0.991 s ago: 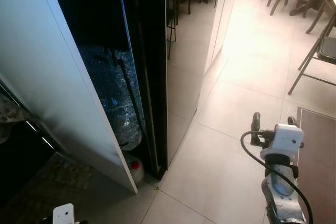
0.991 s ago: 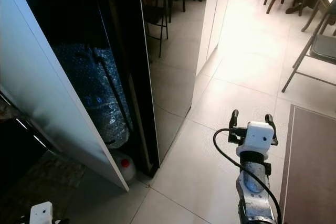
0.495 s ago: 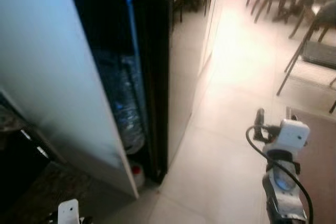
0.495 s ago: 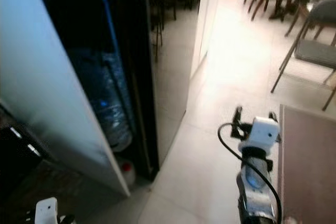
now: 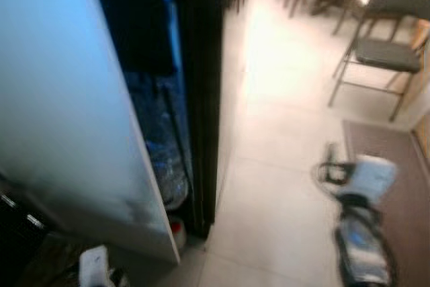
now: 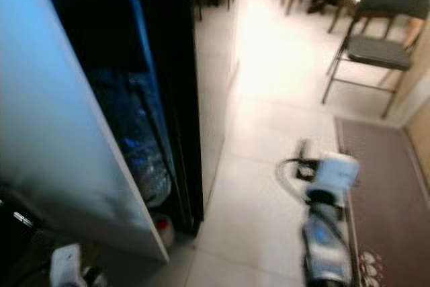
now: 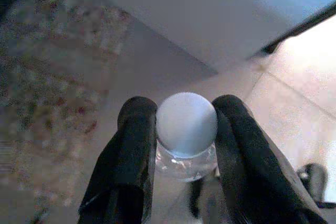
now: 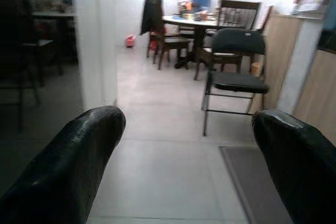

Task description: Restocking fridge

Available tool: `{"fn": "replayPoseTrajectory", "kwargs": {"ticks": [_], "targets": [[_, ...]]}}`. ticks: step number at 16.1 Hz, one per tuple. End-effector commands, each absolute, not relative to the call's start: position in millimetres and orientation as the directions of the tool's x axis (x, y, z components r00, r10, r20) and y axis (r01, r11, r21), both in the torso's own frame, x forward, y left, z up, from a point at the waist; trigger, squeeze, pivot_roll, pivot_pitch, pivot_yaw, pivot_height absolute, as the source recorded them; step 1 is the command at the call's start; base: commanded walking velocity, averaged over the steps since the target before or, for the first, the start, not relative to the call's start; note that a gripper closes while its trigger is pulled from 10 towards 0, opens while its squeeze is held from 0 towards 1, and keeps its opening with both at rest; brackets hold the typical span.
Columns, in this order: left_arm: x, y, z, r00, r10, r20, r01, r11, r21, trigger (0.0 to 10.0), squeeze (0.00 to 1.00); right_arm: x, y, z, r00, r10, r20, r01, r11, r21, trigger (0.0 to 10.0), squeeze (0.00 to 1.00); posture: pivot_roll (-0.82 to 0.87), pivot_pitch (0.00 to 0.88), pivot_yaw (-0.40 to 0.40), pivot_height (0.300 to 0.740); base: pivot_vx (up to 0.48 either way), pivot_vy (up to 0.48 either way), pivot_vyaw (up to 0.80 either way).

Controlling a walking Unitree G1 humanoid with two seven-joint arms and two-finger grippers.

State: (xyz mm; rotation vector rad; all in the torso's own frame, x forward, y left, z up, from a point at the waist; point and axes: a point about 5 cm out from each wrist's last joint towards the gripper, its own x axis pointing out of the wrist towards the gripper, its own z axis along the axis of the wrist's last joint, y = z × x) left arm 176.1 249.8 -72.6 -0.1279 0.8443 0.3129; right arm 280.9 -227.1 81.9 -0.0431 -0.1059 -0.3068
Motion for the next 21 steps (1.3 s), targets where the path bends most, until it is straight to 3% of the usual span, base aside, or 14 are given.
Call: {"fn": "replayPoseTrajectory", "kwargs": {"ticks": [1, 7, 12, 17, 21], "targets": [[170.6, 247.9, -76.1, 0.602, 0.216, -0.768, -0.311, 0.95, 0.023, 10.0, 0.0, 283.4, -232.0, 88.1, 0.943, -0.306, 0.13, 0.313, 0.949, -0.036, 10.0, 0.0, -0.05, 0.0, 0.041, 0.74, 0.0, 0.334, 0.0], [173.0, 244.6, -76.2, 0.599, 0.21, -0.773, -0.304, 0.952, 0.023, 10.0, 0.0, 284.9, -231.7, 88.8, 0.946, -0.299, 0.128, 0.306, 0.951, -0.044, 10.0, 0.0, -0.06, 0.0, 0.042, 0.74, 0.0, 0.331, 0.0], [171.9, 245.0, -76.4, 0.602, 0.211, -0.77, -0.301, 0.953, 0.026, 10.0, 0.0, 280.4, -227.1, 88.2, 0.951, -0.284, 0.123, 0.292, 0.955, -0.049, 10.0, 0.0, -0.06, 0.0, 0.042, 0.74, 0.0, 0.0, 0.0], [160.9, 242.2, -80.9, 0.607, 0.205, -0.768, -0.286, 0.958, 0.03, 10.0, 0.0, 296.9, -201.3, 90.4, 0.996, -0.054, 0.076, 0.058, 0.997, -0.049, 10.0, 0.0, -0.07, 0.0, 0.044, 0.74, 0.0, 0.0, 0.0], [168.2, 238.2, -78.8, 0.621, 0.198, -0.758, -0.276, 0.961, 0.024, 10.0, 0.0, 315.1, -196.1, 95.0, 0.998, 0.007, 0.055, -0.004, 0.999, -0.053, 10.0, 0.0, -0.07, 0.0, 0.044, 0.74, 0.0, 0.0, 0.0]]}}
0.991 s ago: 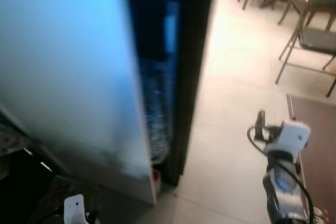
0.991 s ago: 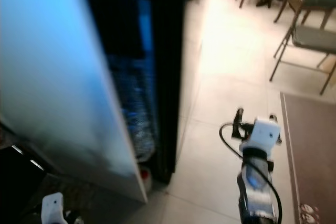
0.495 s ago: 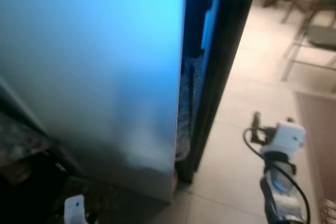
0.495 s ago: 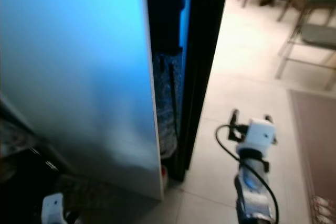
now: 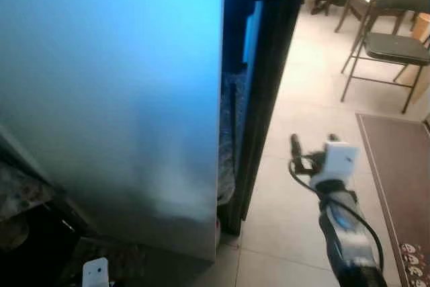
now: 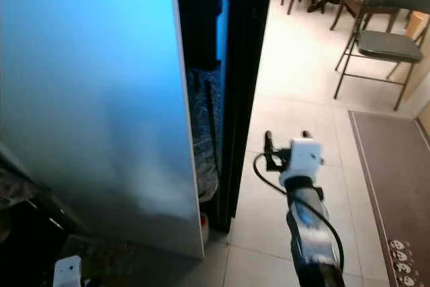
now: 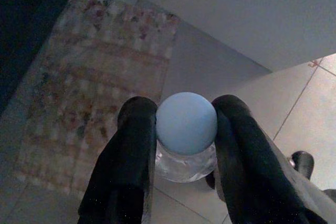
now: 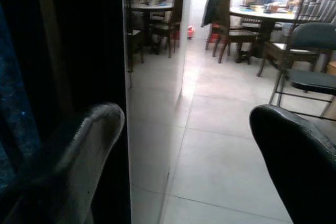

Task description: Restocking fridge

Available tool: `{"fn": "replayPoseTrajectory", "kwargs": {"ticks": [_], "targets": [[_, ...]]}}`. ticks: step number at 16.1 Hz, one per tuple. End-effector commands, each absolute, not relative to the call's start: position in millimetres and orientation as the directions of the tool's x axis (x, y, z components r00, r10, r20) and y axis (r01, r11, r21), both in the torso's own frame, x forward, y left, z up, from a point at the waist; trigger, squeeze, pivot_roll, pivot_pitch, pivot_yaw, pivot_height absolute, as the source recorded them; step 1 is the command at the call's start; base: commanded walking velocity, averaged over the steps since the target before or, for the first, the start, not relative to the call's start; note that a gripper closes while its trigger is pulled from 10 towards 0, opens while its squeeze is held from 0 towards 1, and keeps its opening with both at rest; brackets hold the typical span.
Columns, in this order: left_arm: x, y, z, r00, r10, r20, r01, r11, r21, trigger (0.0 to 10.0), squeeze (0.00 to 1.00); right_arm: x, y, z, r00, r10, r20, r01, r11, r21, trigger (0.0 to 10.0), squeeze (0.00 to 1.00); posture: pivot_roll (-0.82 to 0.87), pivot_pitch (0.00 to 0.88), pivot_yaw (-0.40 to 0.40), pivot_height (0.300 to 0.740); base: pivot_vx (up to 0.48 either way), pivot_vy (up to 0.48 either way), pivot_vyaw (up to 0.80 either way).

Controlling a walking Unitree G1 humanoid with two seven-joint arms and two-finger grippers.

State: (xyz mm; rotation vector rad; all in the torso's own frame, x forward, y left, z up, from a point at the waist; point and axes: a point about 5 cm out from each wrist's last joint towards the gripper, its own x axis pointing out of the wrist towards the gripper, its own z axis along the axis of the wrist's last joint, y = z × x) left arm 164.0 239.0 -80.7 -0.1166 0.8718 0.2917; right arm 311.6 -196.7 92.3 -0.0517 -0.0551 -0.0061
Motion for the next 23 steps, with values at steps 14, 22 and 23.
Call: {"fn": "replayPoseTrajectory", "kwargs": {"ticks": [14, 22, 23], "targets": [[180.3, 225.2, -75.7, 0.655, 0.191, -0.731, -0.263, 0.965, 0.016, 10.0, 0.0, 265.7, -250.2, 27.9, 0.947, -0.274, -0.168, 0.267, 0.962, -0.066, 10.0, 0.0, -0.08, 0.0, 0.046, 0.74, 0.0, 0.0, 0.0], [168.3, 245.5, -76.5, 0.627, 0.212, -0.75, -0.288, 0.957, 0.03, 10.0, 0.0, 163.6, -251.0, -71.2, 0.67, -0.332, -0.664, 0.409, 0.911, -0.043, 10.0, 0.0, -0.06, 0.0, 0.043, 0.74, 0.0, 0.0, 0.0], [168.0, 246.1, -76.4, 0.628, 0.211, -0.749, -0.288, 0.957, 0.029, 10.0, 0.0, 165.6, -251.7, -70.5, 0.671, -0.334, -0.663, 0.408, 0.912, -0.047, 10.0, 0.0, -0.06, 0.0, 0.041, 0.74, 0.0, 0.0, 0.0]]}}
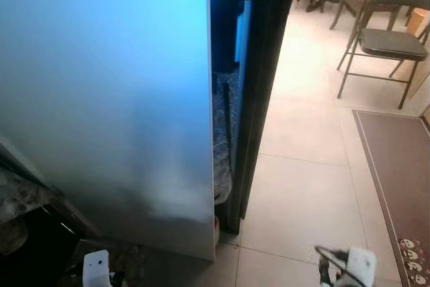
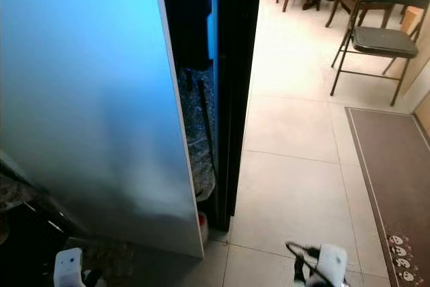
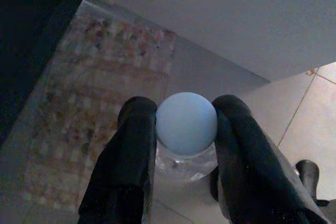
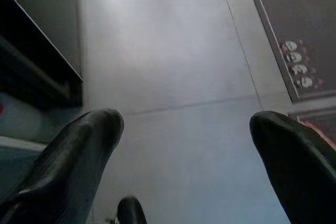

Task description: Restocking fridge

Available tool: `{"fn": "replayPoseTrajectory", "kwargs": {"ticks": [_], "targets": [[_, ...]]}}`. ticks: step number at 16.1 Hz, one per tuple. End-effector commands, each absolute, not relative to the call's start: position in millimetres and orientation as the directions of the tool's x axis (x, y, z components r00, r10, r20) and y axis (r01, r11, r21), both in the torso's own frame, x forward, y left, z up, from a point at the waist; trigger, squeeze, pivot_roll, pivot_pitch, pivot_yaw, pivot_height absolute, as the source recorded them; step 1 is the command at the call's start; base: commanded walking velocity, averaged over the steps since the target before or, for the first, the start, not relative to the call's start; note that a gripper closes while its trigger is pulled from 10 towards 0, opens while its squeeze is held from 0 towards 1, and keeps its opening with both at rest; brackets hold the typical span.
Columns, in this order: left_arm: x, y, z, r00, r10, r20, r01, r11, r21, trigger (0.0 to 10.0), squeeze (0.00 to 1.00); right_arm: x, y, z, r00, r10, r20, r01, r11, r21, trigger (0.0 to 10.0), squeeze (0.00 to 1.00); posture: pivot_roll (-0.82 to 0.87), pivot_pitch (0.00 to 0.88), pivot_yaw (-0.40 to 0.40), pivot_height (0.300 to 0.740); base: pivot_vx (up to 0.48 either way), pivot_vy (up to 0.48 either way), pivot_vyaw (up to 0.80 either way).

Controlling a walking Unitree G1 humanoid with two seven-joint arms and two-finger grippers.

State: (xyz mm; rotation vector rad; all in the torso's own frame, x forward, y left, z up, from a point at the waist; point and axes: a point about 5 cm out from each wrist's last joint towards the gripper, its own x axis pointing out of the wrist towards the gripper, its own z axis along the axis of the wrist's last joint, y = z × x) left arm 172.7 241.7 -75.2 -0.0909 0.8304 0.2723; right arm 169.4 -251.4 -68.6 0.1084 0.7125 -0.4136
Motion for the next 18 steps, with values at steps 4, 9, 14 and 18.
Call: {"fn": "replayPoseTrajectory", "kwargs": {"ticks": [4, 9, 14, 18], "targets": [[169.4, 244.3, -76.3, 0.629, 0.205, -0.749, -0.281, 0.959, 0.027, 10.0, 0.0, 168.5, -254.6, -68.8, 0.676, -0.335, -0.656, 0.409, 0.912, -0.044, 10.0, 0.0, -0.06, 0.0, 0.041, 0.74, 0.0, 0.0, 0.0], [170.3, 243.3, -76.2, 0.631, 0.201, -0.749, -0.276, 0.961, 0.025, 10.0, 0.0, 173.6, -253.5, -66.9, 0.689, -0.327, -0.647, 0.405, 0.914, -0.03, 10.0, 0.0, -0.06, 0.0, 0.038, 0.74, 0.0, 0.0, 0.0], [170.1, 243.3, -76.4, 0.629, 0.201, -0.751, -0.277, 0.96, 0.026, 10.0, 0.0, 174.6, -251.5, -67.0, 0.693, -0.319, -0.647, 0.399, 0.916, -0.025, 10.0, 0.0, -0.06, 0.0, 0.037, 0.74, 0.149, 0.0, 0.0], [170.7, 242.3, -76.5, 0.629, 0.199, -0.752, -0.276, 0.961, 0.023, 10.0, 0.0, 174.4, -250.8, -67.4, 0.693, -0.317, -0.647, 0.4, 0.916, -0.02, 10.0, 0.0, -0.06, 0.0, 0.037, 0.74, 0.257, 0.0, 0.0]]}}
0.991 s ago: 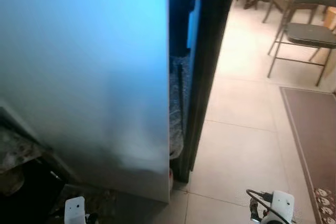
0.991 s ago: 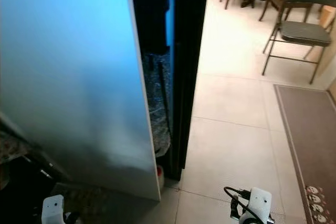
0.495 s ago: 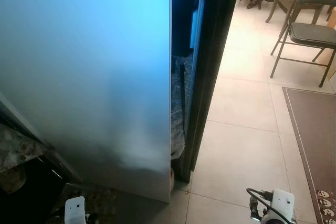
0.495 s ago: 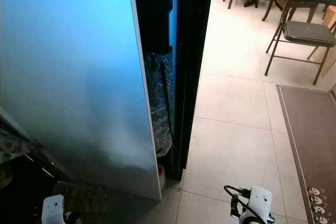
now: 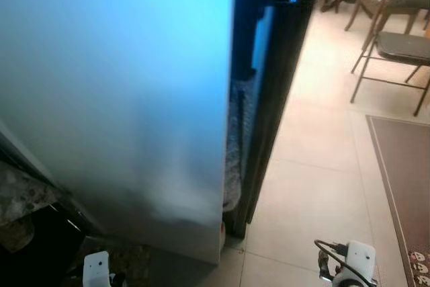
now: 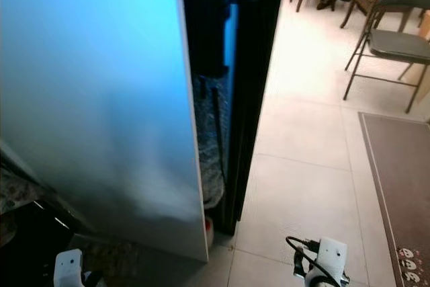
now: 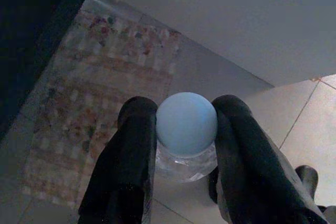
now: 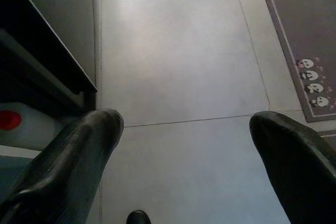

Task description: Restocking fridge

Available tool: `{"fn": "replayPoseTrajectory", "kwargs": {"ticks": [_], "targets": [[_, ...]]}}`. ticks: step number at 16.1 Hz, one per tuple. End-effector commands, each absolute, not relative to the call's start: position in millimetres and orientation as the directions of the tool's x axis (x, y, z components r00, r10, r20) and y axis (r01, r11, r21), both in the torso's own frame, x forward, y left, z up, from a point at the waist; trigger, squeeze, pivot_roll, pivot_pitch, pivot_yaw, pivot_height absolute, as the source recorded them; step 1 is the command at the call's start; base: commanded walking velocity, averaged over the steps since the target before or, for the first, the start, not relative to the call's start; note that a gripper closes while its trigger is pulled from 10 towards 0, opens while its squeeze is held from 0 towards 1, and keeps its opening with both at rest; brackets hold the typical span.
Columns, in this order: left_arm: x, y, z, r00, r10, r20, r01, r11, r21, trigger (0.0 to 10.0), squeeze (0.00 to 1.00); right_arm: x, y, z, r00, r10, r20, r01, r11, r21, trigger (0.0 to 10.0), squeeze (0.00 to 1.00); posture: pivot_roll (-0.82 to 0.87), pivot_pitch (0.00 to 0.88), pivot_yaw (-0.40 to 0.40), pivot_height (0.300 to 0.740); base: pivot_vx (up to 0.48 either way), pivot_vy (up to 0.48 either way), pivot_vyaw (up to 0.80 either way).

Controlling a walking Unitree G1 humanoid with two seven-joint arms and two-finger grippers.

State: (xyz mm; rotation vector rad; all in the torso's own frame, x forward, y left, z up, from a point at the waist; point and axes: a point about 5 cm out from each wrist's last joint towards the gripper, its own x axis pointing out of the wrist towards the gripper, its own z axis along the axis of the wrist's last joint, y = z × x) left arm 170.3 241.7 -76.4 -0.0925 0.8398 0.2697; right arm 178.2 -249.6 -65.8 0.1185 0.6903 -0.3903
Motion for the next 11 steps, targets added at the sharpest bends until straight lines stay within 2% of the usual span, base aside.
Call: {"fn": "replayPoseTrajectory", "kwargs": {"ticks": [1, 5, 9, 11], "targets": [[170.9, 242.1, -76.4, 0.629, 0.197, -0.752, -0.275, 0.961, 0.022, 10.0, 0.0, 174.3, -250.8, -67.4, 0.693, -0.319, -0.647, 0.403, 0.915, -0.019, 10.0, 0.0, -0.06, 0.0, 0.037, 0.74, 0.262, 0.0, 0.0], [171.0, 242.1, -76.3, 0.631, 0.198, -0.75, -0.275, 0.961, 0.023, 10.0, 0.0, 174.6, -250.5, -67.3, 0.694, -0.319, -0.645, 0.404, 0.915, -0.018, 10.0, 0.0, -0.06, 0.0, 0.037, 0.74, 0.269, 0.0, 0.0], [170.6, 241.3, -76.8, 0.628, 0.194, -0.753, -0.272, 0.962, 0.022, 10.0, 0.0, 177.2, -248.7, -66.0, 0.706, -0.318, -0.633, 0.4, 0.917, -0.015, 10.0, 0.0, -0.06, 0.0, 0.036, 0.74, 0.0, 0.0, 0.0], [170.3, 241.4, -76.9, 0.628, 0.193, -0.754, -0.271, 0.962, 0.021, 10.0, 0.0, 177.6, -242.2, -65.0, 0.742, -0.293, -0.602, 0.366, 0.931, -0.002, 10.0, 0.0, -0.06, 0.0, 0.037, 0.74, 0.0, 0.0, 0.0]]}}
